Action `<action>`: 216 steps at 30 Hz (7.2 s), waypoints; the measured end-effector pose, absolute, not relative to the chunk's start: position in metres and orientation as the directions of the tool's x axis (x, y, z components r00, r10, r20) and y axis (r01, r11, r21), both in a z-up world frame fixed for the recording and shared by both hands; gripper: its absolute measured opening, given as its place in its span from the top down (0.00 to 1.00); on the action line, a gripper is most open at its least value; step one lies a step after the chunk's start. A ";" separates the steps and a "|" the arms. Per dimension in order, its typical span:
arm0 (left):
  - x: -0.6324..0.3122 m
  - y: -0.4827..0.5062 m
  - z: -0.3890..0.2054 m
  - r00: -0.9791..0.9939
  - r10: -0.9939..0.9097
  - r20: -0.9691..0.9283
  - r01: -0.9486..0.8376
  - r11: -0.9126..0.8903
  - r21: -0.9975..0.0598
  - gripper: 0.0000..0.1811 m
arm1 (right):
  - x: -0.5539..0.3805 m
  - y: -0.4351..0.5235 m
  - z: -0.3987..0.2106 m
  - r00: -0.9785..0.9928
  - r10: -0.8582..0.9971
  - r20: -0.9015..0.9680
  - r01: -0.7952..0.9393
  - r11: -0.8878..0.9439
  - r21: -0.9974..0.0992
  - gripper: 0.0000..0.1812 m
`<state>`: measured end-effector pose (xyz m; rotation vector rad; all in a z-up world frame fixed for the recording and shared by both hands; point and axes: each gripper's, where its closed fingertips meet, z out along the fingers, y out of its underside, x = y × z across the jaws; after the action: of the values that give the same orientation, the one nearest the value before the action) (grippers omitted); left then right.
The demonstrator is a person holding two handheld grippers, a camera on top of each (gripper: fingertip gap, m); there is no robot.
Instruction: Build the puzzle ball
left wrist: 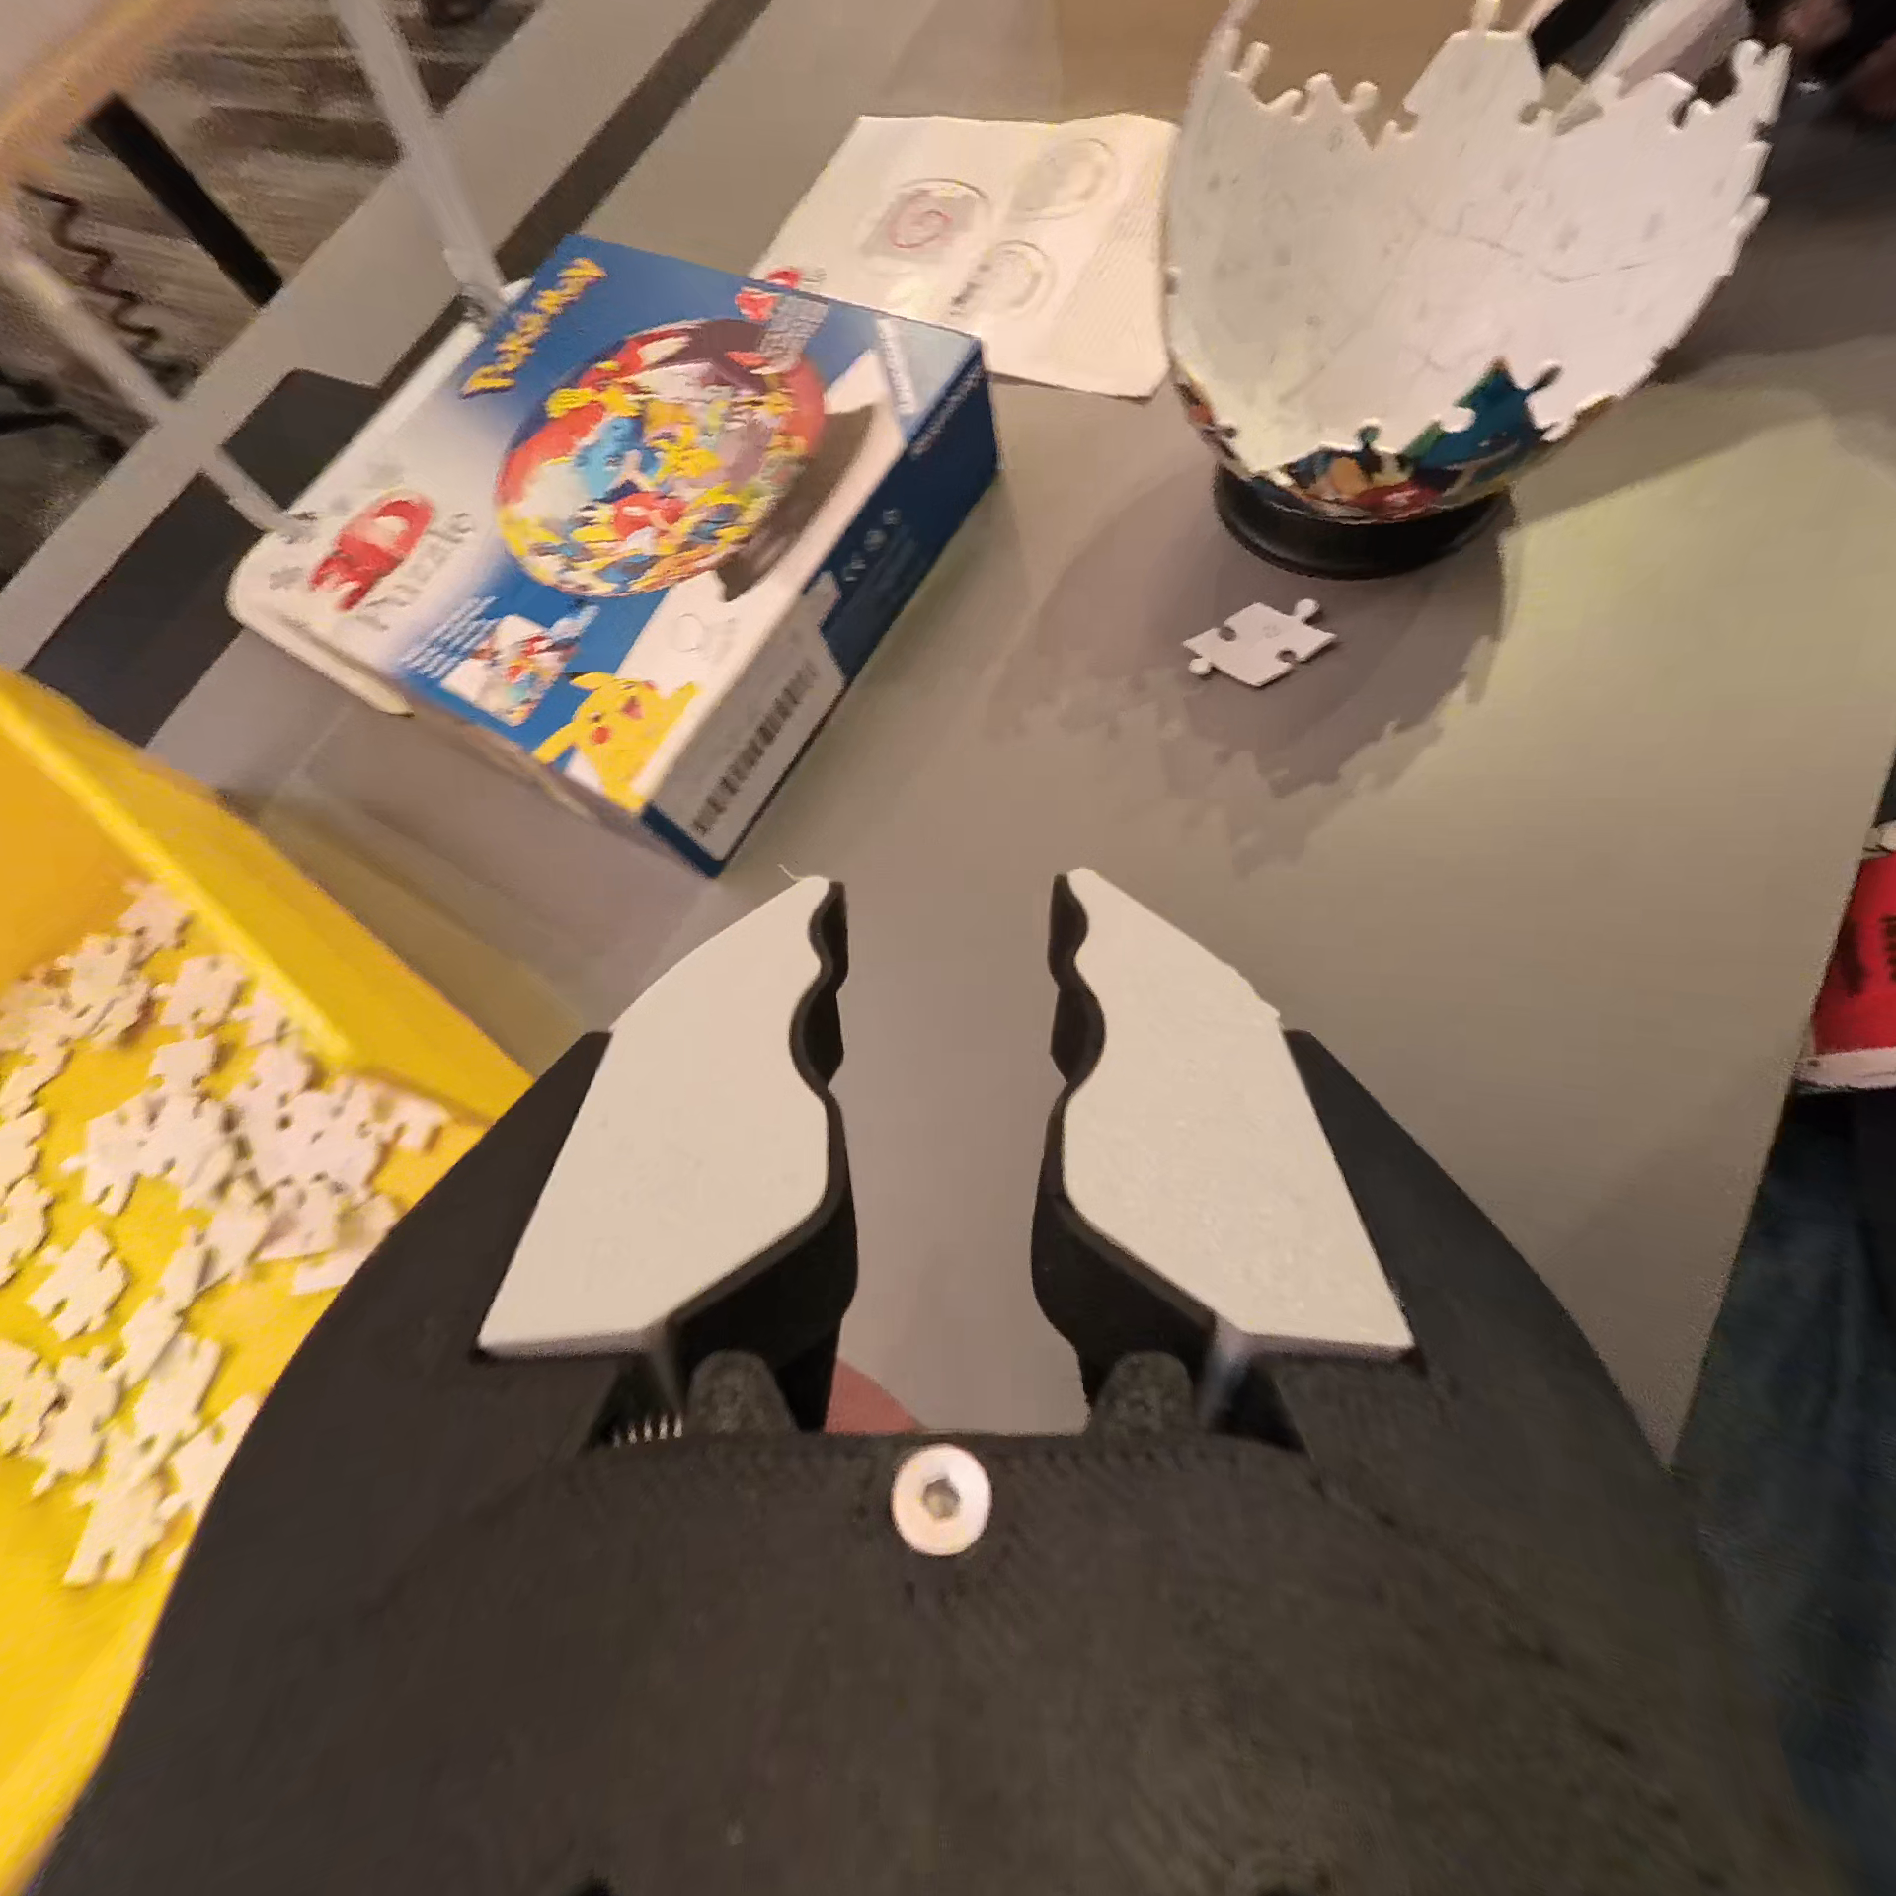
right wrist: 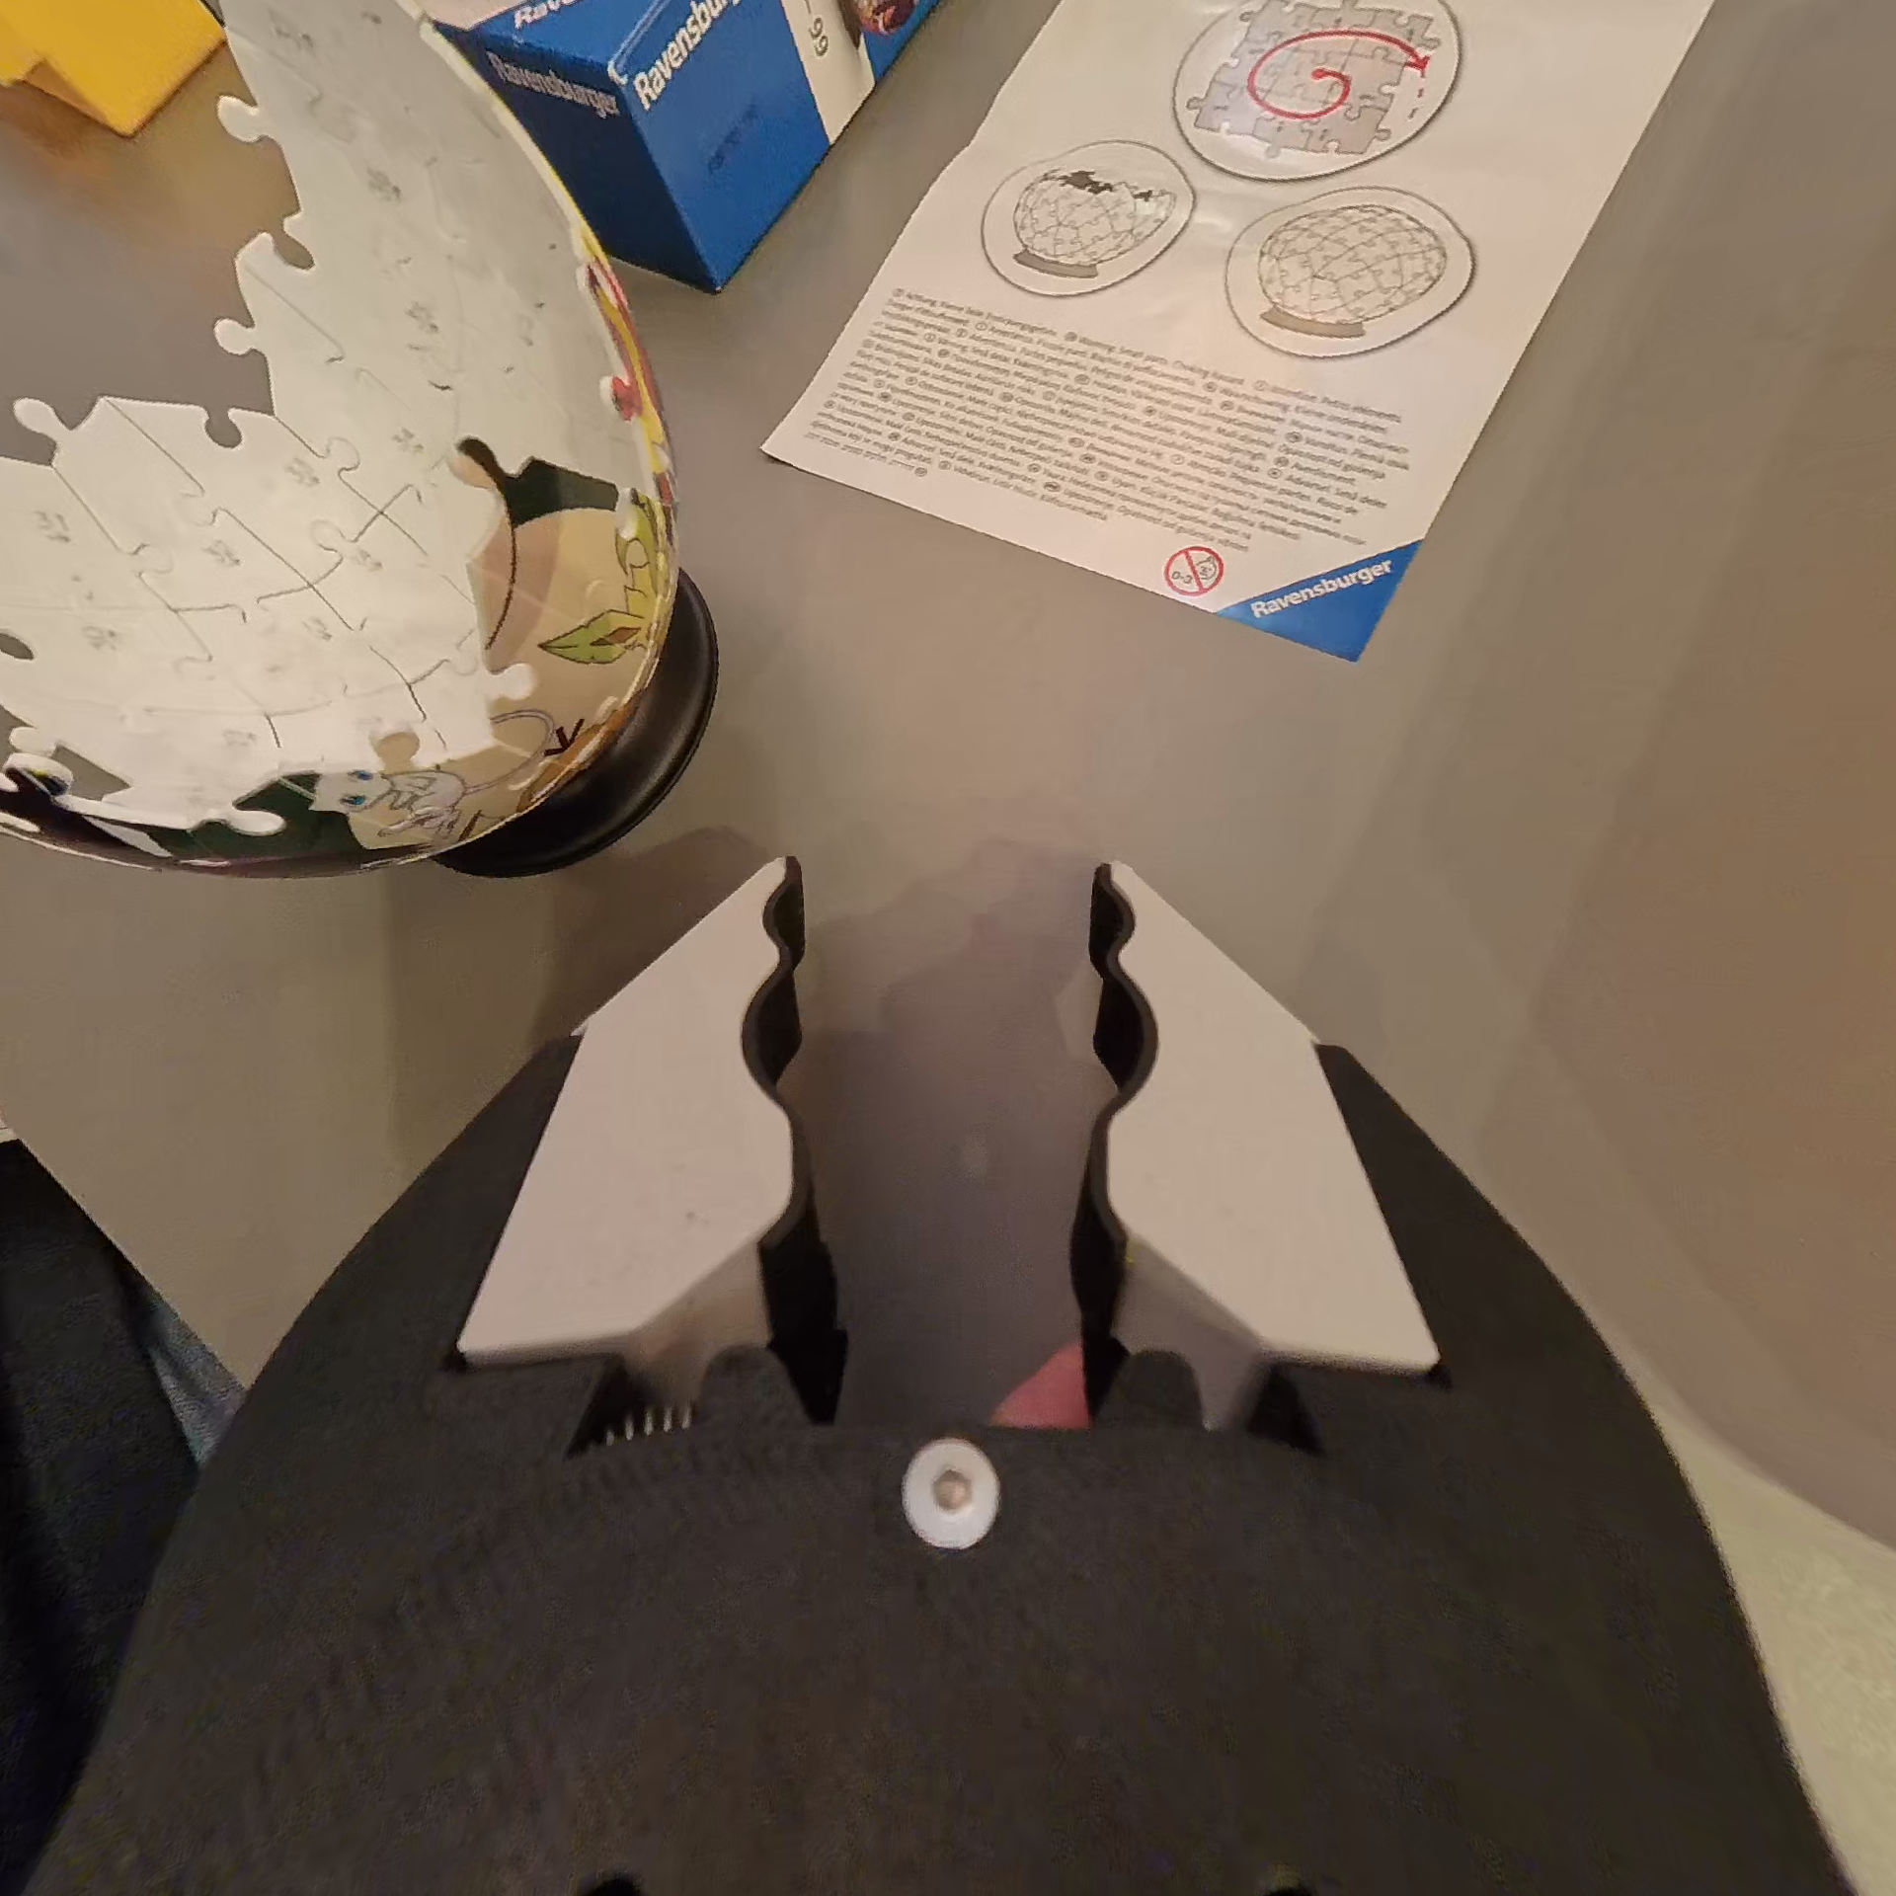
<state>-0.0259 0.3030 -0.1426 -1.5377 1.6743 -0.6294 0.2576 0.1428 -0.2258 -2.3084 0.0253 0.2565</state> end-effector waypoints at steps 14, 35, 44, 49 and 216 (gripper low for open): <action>-0.075 0.372 -0.126 0.219 -0.943 -0.252 -0.555 0.092 -0.827 0.91 | 0.263 0.145 -0.227 0.979 0.031 -0.202 -0.127 -0.682 -0.720 0.78; -0.145 0.485 -0.124 0.242 -0.856 -0.457 -0.731 0.149 -0.666 0.88 | 0.267 0.156 -0.229 0.990 0.016 -0.141 -0.093 -0.678 -0.729 0.84; -0.085 0.494 -0.169 -0.123 -0.959 -0.256 -0.822 0.243 -0.515 0.85 | 0.270 0.156 -0.229 0.986 -0.005 -0.165 -0.125 -0.674 -0.728 0.87; -0.065 0.504 -0.203 -0.294 -0.931 -0.216 -0.856 0.357 -0.374 0.84 | 0.271 0.156 -0.229 0.985 -0.007 -0.171 -0.131 -0.673 -0.728 0.87; -0.065 0.347 -0.157 -0.433 -0.901 -0.023 -0.780 0.388 -0.491 0.83 | 0.270 0.154 -0.214 0.962 0.023 -0.274 -0.207 -0.596 -0.776 0.86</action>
<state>-0.0651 0.3473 -0.1567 -1.4765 2.3642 -0.6015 0.2702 0.1545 -0.2137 -2.1894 0.1286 0.3185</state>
